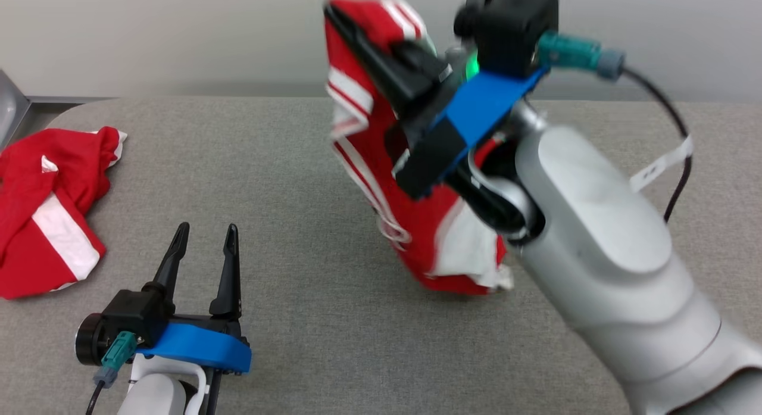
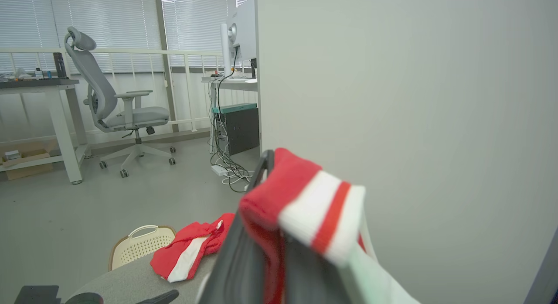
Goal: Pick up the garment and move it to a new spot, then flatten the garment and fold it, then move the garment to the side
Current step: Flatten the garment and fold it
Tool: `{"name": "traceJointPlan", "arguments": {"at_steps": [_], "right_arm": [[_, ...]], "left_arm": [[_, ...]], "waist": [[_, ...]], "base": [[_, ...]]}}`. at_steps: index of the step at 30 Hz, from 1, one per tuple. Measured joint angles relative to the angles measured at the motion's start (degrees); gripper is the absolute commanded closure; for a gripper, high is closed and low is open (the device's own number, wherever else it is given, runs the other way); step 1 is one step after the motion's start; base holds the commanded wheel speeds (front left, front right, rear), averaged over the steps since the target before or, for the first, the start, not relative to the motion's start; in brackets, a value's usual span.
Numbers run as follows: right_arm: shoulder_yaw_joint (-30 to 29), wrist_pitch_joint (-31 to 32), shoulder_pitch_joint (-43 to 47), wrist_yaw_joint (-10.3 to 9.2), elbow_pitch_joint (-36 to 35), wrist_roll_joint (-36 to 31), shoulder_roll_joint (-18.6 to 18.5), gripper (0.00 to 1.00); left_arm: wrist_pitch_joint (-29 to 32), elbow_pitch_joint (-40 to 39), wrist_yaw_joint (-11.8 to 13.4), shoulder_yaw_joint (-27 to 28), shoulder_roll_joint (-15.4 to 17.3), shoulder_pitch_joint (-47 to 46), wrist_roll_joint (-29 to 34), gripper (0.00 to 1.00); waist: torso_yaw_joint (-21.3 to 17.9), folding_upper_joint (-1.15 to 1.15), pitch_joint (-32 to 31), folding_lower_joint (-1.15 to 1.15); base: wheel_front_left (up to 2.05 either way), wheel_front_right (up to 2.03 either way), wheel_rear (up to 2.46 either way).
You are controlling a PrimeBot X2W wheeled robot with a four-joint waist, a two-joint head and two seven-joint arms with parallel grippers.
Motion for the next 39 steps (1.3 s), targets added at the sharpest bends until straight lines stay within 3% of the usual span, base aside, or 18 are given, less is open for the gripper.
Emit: {"name": "traceJointPlan", "arguments": {"at_steps": [10, 18, 24, 30, 33, 35, 39], "right_arm": [[-1.78, -8.71, -14.56, 0.00, 5.36, 6.02, 0.02, 1.00], [-10.38, -6.35, -7.39, 0.00, 14.10, -1.37, -0.07, 1.00], [-15.95, -4.42, 1.36, 0.00, 14.36, -6.49, -2.30, 1.00], [-16.85, -0.69, 8.34, 0.00, 4.24, -8.98, -3.94, 1.00], [-16.74, 2.38, 11.85, 0.00, -4.46, -9.18, -4.74, 1.00], [-17.29, 5.60, 14.78, 0.00, -14.26, -10.11, -5.26, 1.00], [-19.31, 9.90, 17.89, 0.00, -24.53, -11.20, -5.35, 1.00]], "left_arm": [[0.01, 0.05, -0.51, -0.59, -0.51, -0.80, 0.47, 0.00], [0.00, -0.45, -0.33, 0.60, -0.14, 0.37, 0.55, 0.00], [0.00, -0.68, -0.48, 0.55, -0.31, 0.38, 0.65, 0.00], [0.00, -0.63, -0.48, 0.59, -0.32, 0.57, 0.82, 0.00], [0.00, -0.65, -0.47, 0.77, -0.29, 0.92, 0.82, 0.00], [0.00, -0.77, -0.43, 0.90, -0.21, 1.17, 0.82, 0.00], [0.00, -1.08, -0.43, 1.07, 0.02, 1.21, 0.81, 0.00]], "waist": [[1.33, 0.00, -0.01, 0.00], [-0.93, 0.00, -0.40, 0.00], [-2.63, 0.00, -0.54, 0.00], [-3.85, 0.00, -1.11, 0.00], [-4.54, 0.00, -1.31, 0.00], [-5.11, 0.00, -1.34, 0.00], [-5.48, 0.00, -0.82, 0.00]], "base": [[0.00, 0.00, 0.00], [0.00, 0.00, 0.00], [0.00, 0.00, 0.00], [0.00, 0.00, 0.00], [0.00, 0.00, 0.00], [0.00, 0.00, 0.00], [0.00, 0.00, 0.00]]}}
